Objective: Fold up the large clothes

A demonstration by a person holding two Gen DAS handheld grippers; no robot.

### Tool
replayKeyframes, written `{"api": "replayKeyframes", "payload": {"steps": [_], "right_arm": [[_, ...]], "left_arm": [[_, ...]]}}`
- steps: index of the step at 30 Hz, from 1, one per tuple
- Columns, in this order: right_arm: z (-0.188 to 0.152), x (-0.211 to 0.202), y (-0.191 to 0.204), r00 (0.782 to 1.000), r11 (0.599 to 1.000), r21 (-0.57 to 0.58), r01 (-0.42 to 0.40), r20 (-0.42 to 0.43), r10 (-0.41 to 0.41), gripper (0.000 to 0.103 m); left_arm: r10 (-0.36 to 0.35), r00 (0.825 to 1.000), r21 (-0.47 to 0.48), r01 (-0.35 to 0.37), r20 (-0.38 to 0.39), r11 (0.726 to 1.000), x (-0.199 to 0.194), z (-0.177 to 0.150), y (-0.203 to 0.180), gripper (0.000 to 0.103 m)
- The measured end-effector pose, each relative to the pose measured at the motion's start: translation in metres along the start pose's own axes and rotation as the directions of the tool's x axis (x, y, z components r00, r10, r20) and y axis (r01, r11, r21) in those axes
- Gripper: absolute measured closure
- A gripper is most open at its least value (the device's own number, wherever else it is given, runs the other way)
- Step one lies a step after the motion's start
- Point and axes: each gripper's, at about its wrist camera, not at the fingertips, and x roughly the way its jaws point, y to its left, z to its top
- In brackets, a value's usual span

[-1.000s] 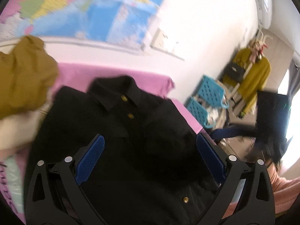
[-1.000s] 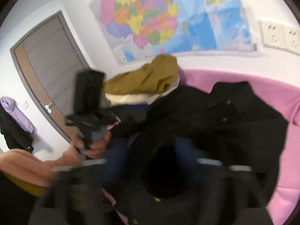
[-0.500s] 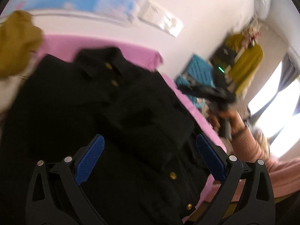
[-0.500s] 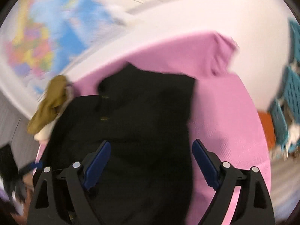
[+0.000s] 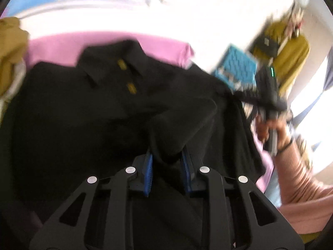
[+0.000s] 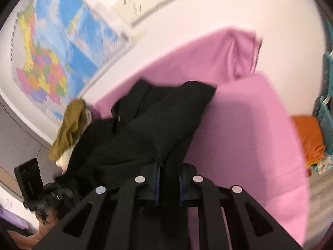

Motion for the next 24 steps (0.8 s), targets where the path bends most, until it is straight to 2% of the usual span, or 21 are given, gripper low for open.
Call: {"api": "replayKeyframes", "payload": {"steps": [1,2,3,4,5,8,11,12,15,18,21,22,23,24], "right_arm": [[0.002,-0.003,-0.005,1.000,1.000,0.015,0.010,0.013,-0.010,0.091],[0.002,-0.003,-0.016,1.000,0.998,0.055,-0.003,0.014,0.002,0.092],[0.002,-0.002,-0.023,1.000,0.997,0.082,-0.008,0.012,0.007,0.092],[-0.001,0.003,-0.028,1.000,0.995,0.095,0.003,0.000,-0.003,0.092],[-0.004,0.009,-0.030,1.000,0.996,0.089,0.024,-0.019,-0.023,0.091],[-0.011,0.015,-0.037,0.998,0.995,0.090,0.041,-0.042,-0.037,0.087],[-0.011,0.010,-0.039,0.999,0.994,0.103,0.041,-0.030,-0.038,0.072],[-0.009,0.009,-0.038,0.999,0.993,0.105,0.045,-0.025,-0.042,0.058],[-0.001,0.004,-0.032,0.998,0.995,0.080,0.067,0.002,-0.067,0.040],[0.011,0.006,-0.019,0.995,0.995,0.032,0.098,0.015,-0.099,0.039],[0.025,0.014,0.012,0.991,0.987,-0.087,0.132,0.027,-0.130,0.038],[0.028,0.018,0.023,0.990,0.981,-0.136,0.139,0.026,-0.137,0.035],[0.030,0.026,0.039,0.989,0.968,-0.206,0.146,0.019,-0.145,0.027],[0.033,0.035,0.054,0.987,0.949,-0.272,0.157,0.012,-0.160,0.025]], "left_arm": [[-0.025,0.999,-0.019,0.026,0.032,0.999,-0.006,0.005,0.010,0.064],[-0.023,0.998,-0.041,0.026,0.055,0.999,-0.009,0.008,0.020,0.046],[0.054,0.996,-0.087,-0.048,0.074,0.995,-0.010,0.010,0.035,0.040],[0.085,0.994,-0.107,-0.077,0.072,0.991,-0.010,0.009,0.045,0.040],[0.077,0.996,-0.133,-0.069,0.053,0.989,-0.008,0.009,0.057,0.036],[-0.013,1.000,-0.245,0.014,0.006,0.969,-0.004,0.004,0.082,0.013],[-0.050,0.999,-0.273,0.042,-0.020,0.961,0.001,-0.004,0.085,0.011],[-0.061,0.998,-0.276,0.051,-0.027,0.960,0.002,-0.005,0.084,0.011],[-0.075,0.997,-0.265,0.070,-0.009,0.962,-0.001,-0.007,0.079,0.007],[-0.055,0.998,-0.267,0.056,0.011,0.962,-0.009,-0.006,0.081,0.007],[-0.036,0.997,-0.246,0.050,0.062,0.968,-0.022,0.005,0.077,0.006],[-0.028,0.997,-0.238,0.044,0.069,0.970,-0.024,0.009,0.075,0.006],[-0.011,0.998,-0.229,0.027,0.069,0.973,-0.024,0.015,0.074,0.006],[0.025,0.998,-0.224,-0.013,0.051,0.974,-0.021,0.020,0.073,0.006]]}}
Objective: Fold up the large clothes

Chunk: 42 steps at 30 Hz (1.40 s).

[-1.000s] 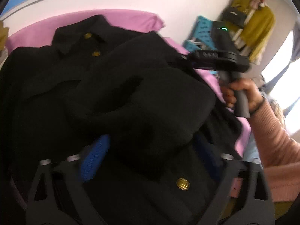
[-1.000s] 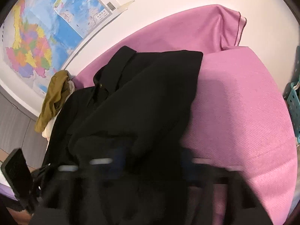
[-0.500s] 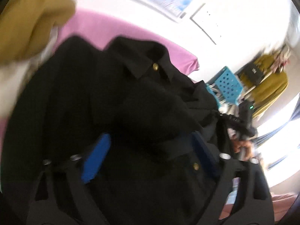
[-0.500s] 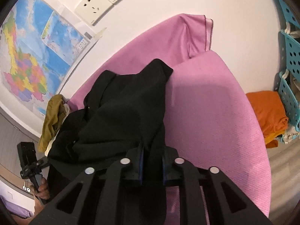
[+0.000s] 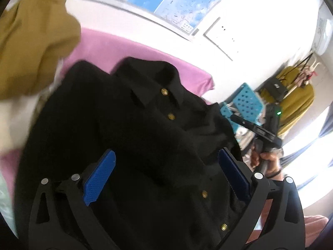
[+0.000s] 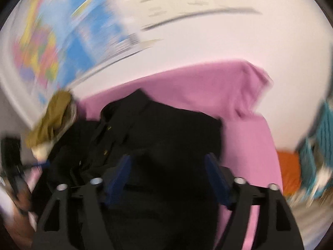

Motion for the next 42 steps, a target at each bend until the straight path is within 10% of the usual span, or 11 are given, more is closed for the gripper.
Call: {"api": "replayKeyframes", "payload": {"steps": [5,8,11,12,20,22,23,26,33,35,42], "right_arm": [[0.014,0.048,0.044,0.992,0.982,-0.187,-0.001,-0.123,-0.022,0.024],[0.009,0.073,0.054,0.979,0.965,-0.262,-0.002,-0.196,-0.051,0.028],[0.005,0.082,0.054,0.970,0.962,-0.271,-0.031,-0.242,-0.037,0.089],[0.005,0.082,0.054,0.969,0.963,-0.266,-0.034,-0.246,-0.034,0.095],[0.044,0.024,0.037,0.994,0.988,-0.110,-0.107,0.010,0.109,0.098],[0.052,0.026,0.032,0.994,0.991,-0.091,-0.102,0.028,0.105,0.097],[0.054,0.035,0.027,0.996,0.994,-0.066,-0.092,0.010,0.093,0.089],[0.051,0.068,0.022,0.996,1.000,-0.022,-0.019,-0.082,0.018,0.040],[0.027,0.030,-0.009,0.997,0.996,0.048,0.079,0.019,-0.080,0.026],[0.015,0.015,-0.027,0.993,0.990,0.088,0.108,0.038,-0.112,0.013],[-0.042,0.017,-0.063,0.990,0.978,0.205,-0.031,-0.126,0.058,0.019]], "left_arm": [[0.094,0.992,0.004,-0.094,-0.084,0.996,0.039,0.010,0.001,0.008],[0.146,0.983,0.097,-0.135,-0.115,0.986,0.056,0.002,-0.013,0.028],[0.151,0.984,0.136,-0.137,-0.096,0.981,0.045,-0.007,-0.017,0.047],[0.124,0.988,0.132,-0.112,-0.094,0.985,0.039,-0.009,-0.017,0.058],[-0.008,1.000,0.158,0.012,-0.027,0.987,-0.012,-0.025,-0.016,0.067],[0.047,0.999,0.149,-0.045,-0.014,0.988,-0.010,-0.024,-0.010,0.057],[0.086,0.996,0.117,-0.082,-0.026,0.990,-0.005,-0.022,-0.004,0.034],[0.096,0.994,0.062,-0.093,-0.054,0.994,0.008,-0.016,0.010,0.029],[0.135,0.983,0.056,-0.129,-0.124,0.990,0.038,-0.003,0.012,0.020],[0.143,0.980,0.082,-0.132,-0.136,0.988,0.046,0.000,0.008,0.030],[0.201,0.978,0.152,-0.190,-0.063,0.970,0.052,0.019,-0.004,0.091]]}}
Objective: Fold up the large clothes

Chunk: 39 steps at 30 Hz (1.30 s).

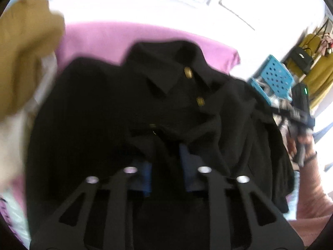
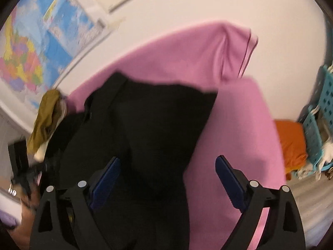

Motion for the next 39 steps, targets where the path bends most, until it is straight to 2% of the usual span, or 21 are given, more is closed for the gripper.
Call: {"api": "replayKeyframes", "payload": {"steps": [1,3,5,7,10,12,14,16,18,20,23,26,27,28,31,32,34,36,37,38,39], "right_arm": [[-0.005,0.001,0.002,1.000,1.000,-0.019,-0.003,-0.003,0.003,0.027],[-0.012,0.003,0.006,1.000,0.999,-0.047,-0.025,-0.013,0.024,0.085],[-0.014,-0.002,0.005,1.000,0.997,-0.071,0.018,0.011,-0.017,0.090],[-0.014,-0.017,-0.001,0.998,0.998,-0.056,0.021,0.067,-0.018,0.091],[-0.018,-0.024,-0.012,0.998,0.999,-0.031,0.024,0.066,-0.022,0.084],[-0.021,-0.019,-0.015,0.996,0.996,-0.033,0.085,0.030,-0.084,0.038],[-0.021,-0.021,-0.015,0.994,0.993,-0.045,0.110,0.032,-0.108,0.025],[-0.018,-0.031,-0.014,0.995,0.997,-0.016,0.069,0.079,-0.068,0.025],[-0.009,-0.040,-0.009,0.990,0.999,-0.020,0.036,0.136,-0.033,0.026],[0.004,-0.035,0.002,0.987,0.998,-0.047,0.047,0.153,-0.040,0.032],[0.026,-0.011,0.021,0.990,0.994,-0.085,0.067,0.131,-0.055,0.051],[0.040,0.023,0.039,0.995,0.985,-0.150,0.087,0.066,-0.078,0.069],[0.042,0.031,0.042,0.994,0.980,-0.169,0.104,0.049,-0.097,0.084],[0.044,0.047,0.048,0.991,0.971,-0.201,0.131,0.018,-0.130,0.087],[0.047,0.066,0.050,0.985,0.966,-0.196,0.170,0.011,-0.171,0.090],[0.048,0.065,0.052,0.984,0.965,-0.194,0.177,0.021,-0.177,0.091],[0.051,0.057,0.054,0.982,0.968,-0.168,0.187,0.049,-0.182,0.084],[0.051,0.047,0.063,0.986,0.974,-0.162,0.158,0.080,-0.147,0.072],[0.050,0.044,0.071,0.985,0.970,-0.184,0.162,0.093,-0.147,0.071],[0.048,0.042,0.080,0.984,0.963,-0.211,0.166,0.099,-0.148,0.069],[0.045,0.039,0.093,0.986,0.955,-0.251,0.155,0.104,-0.133,0.065]], "left_arm": [[0.008,1.000,0.002,-0.008,0.028,1.000,-0.008,0.004,0.000,0.091],[0.012,0.995,-0.006,-0.011,0.100,1.000,-0.024,0.013,0.001,0.092],[0.001,0.982,-0.005,0.000,0.190,1.000,-0.040,0.018,0.003,0.092],[-0.021,0.974,-0.018,0.025,0.225,1.000,-0.043,0.017,0.010,0.092],[0.020,0.994,-0.051,-0.015,0.107,0.999,-0.014,0.011,0.023,0.089],[0.057,0.998,-0.055,-0.055,0.034,0.997,0.004,0.007,0.026,0.086],[0.078,0.997,-0.067,-0.078,-0.016,0.995,0.016,0.004,0.029,0.072],[0.045,0.999,-0.089,-0.046,-0.012,0.995,0.012,0.004,0.032,0.053],[-0.007,1.000,-0.130,0.006,0.000,0.992,0.007,0.006,0.039,0.023],[-0.065,0.998,-0.162,0.064,0.004,0.985,0.006,0.008,0.042,0.021],[-0.018,1.000,-0.125,0.017,-0.014,0.992,0.011,0.011,0.034,0.030],[0.019,0.999,-0.080,-0.022,-0.036,0.997,0.017,0.009,0.024,0.048],[0.050,0.998,-0.064,-0.052,-0.034,0.997,0.017,0.008,0.020,0.060],[0.079,0.996,-0.043,-0.080,-0.027,0.996,0.017,0.009,0.017,0.069],[0.089,0.996,-0.049,-0.088,0.017,0.995,0.006,0.013,0.023,0.096],[0.123,0.992,-0.046,-0.122,0.039,0.992,0.003,0.016,0.026,0.100],[0.114,0.991,-0.092,-0.107,0.076,0.990,-0.008,0.020,0.036,0.101],[0.102,0.992,-0.118,-0.094,0.068,0.989,-0.013,0.020,0.045,0.081],[0.125,0.990,-0.111,-0.117,0.068,0.987,-0.015,0.018,0.045,0.079],[0.144,0.987,-0.097,-0.138,0.066,0.986,-0.015,0.017,0.042,0.069],[0.149,0.987,-0.090,-0.143,0.060,0.986,-0.014,0.016,0.041,0.050]]}}
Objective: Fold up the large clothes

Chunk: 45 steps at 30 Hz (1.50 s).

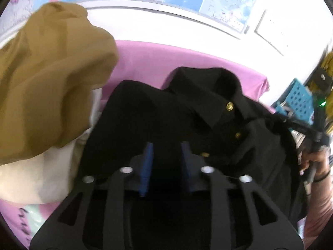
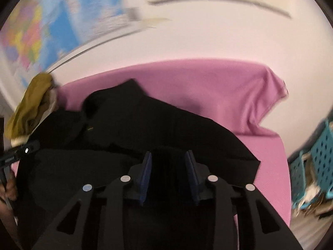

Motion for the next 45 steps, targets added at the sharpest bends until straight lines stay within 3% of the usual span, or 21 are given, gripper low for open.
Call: {"api": "replayKeyframes", "payload": {"steps": [2,5,9,11,13,20,26,28,30,32,34,36,37,39,41,45], "right_arm": [[-0.002,-0.006,0.026,0.998,0.996,-0.064,-0.055,0.008,0.056,0.062],[-0.007,-0.008,0.079,0.990,0.970,-0.199,-0.139,-0.018,0.139,0.056],[-0.018,0.001,0.149,0.964,0.905,-0.332,-0.267,-0.090,0.251,0.055],[-0.023,0.011,0.175,0.960,0.878,-0.389,-0.280,-0.113,0.256,0.055],[-0.025,0.028,0.195,0.970,0.866,-0.438,-0.241,-0.122,0.208,0.052],[-0.013,0.067,0.188,0.965,0.920,-0.299,-0.254,-0.148,0.218,0.054],[-0.016,0.037,0.187,0.968,0.935,-0.255,-0.246,-0.103,0.227,0.054],[-0.020,0.018,0.190,0.961,0.927,-0.256,-0.275,-0.075,0.265,0.051],[-0.027,-0.003,0.203,0.932,0.891,-0.274,-0.361,-0.071,0.355,0.038],[-0.041,-0.014,0.225,0.893,0.836,-0.317,-0.448,-0.115,0.435,0.038],[-0.060,-0.016,0.254,0.846,0.773,-0.345,-0.532,-0.185,0.500,0.038],[-0.075,-0.013,0.276,0.807,0.722,-0.361,-0.591,-0.249,0.536,0.038],[-0.085,-0.010,0.293,0.787,0.689,-0.381,-0.616,-0.282,0.548,0.037],[-0.098,-0.005,0.318,0.775,0.658,-0.410,-0.632,-0.321,0.545,0.030],[-0.109,-0.001,0.341,0.745,0.610,-0.428,-0.667,-0.363,0.560,0.026],[-0.125,0.004,0.387,0.758,0.556,-0.519,-0.649,-0.371,0.537,0.010]], "left_arm": [[0.005,1.000,0.004,-0.005,0.011,1.000,-0.009,-0.005,-0.001,0.035],[0.020,0.998,0.033,-0.022,0.056,0.999,-0.033,-0.013,-0.002,0.028],[0.051,0.993,0.024,-0.054,0.103,0.998,-0.072,-0.027,0.016,0.020],[0.083,0.990,0.021,-0.085,0.110,0.996,-0.082,-0.031,0.024,0.020],[0.105,0.989,0.015,-0.107,0.106,0.994,-0.093,-0.043,0.035,0.020],[0.059,0.998,0.048,-0.060,0.024,0.997,-0.115,-0.091,0.059,0.020],[0.091,0.996,0.168,-0.086,-0.025,0.982,-0.118,-0.127,0.047,0.020],[0.123,0.991,0.174,-0.113,-0.050,0.978,-0.114,-0.136,0.051,0.024],[0.131,0.989,0.167,-0.120,-0.061,0.979,-0.114,-0.142,0.057,0.030],[0.145,0.987,0.158,-0.134,-0.061,0.978,-0.116,-0.148,0.063,0.037],[0.145,0.988,0.141,-0.136,-0.052,0.981,-0.120,-0.150,0.070,0.051],[0.142,0.989,0.114,-0.136,-0.046,0.984,-0.126,-0.150,0.077,0.081],[0.125,0.991,0.078,-0.121,-0.039,0.990,-0.131,-0.146,0.084,0.086],[0.067,0.998,-0.014,-0.067,-0.004,0.998,-0.146,-0.137,0.103,0.094],[0.032,0.999,-0.062,-0.031,0.023,0.998,-0.157,-0.132,0.116,0.094],[-0.001,0.998,-0.051,0.004,0.059,0.999,-0.169,-0.116,0.120,0.094]]}}
